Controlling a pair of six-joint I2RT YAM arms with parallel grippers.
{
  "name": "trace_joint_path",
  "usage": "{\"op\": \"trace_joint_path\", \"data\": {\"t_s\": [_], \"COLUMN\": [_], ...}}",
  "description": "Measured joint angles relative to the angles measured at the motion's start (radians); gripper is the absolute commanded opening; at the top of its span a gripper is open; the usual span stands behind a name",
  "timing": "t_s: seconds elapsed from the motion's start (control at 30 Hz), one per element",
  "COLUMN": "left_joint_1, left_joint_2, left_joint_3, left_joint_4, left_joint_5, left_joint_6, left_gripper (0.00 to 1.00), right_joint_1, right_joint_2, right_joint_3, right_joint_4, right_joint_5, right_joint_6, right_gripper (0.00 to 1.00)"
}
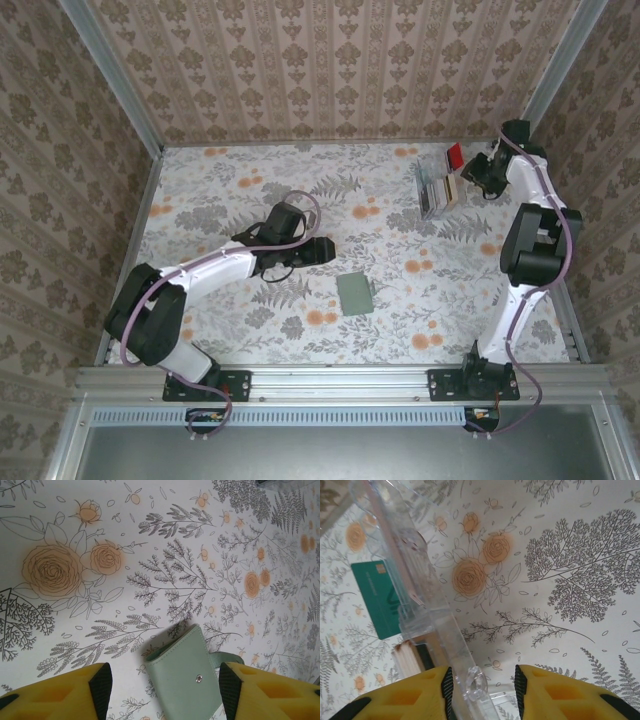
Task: Put the credit cards into the card holder
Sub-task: Move the storage box to the center of the table.
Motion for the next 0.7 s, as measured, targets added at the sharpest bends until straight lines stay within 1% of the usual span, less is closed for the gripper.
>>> {"op": "trace_joint_path", "data": {"t_s": [0.37,0.7], "left_joint_1": [0.006,0.006], "left_joint_2": [0.008,0.011], "left_joint_3": [0.01,0.01], "left_joint_4": [-0.003,-0.009], "left_joint_5": [0.006,0.008], "left_joint_6": [0.003,0.003], "left_gripper": [0.61,0.61], "right_joint_1": [0.0,0.0], "right_joint_2": [0.054,0.038], "right_joint_3": [0.067,0.051], "right_joint_4": [-0.041,-0.025], "right_joint_5": [-0.023,-0.035], "right_joint_6": [-0.048,-0.049], "right_gripper": [0.37,0.36]}}
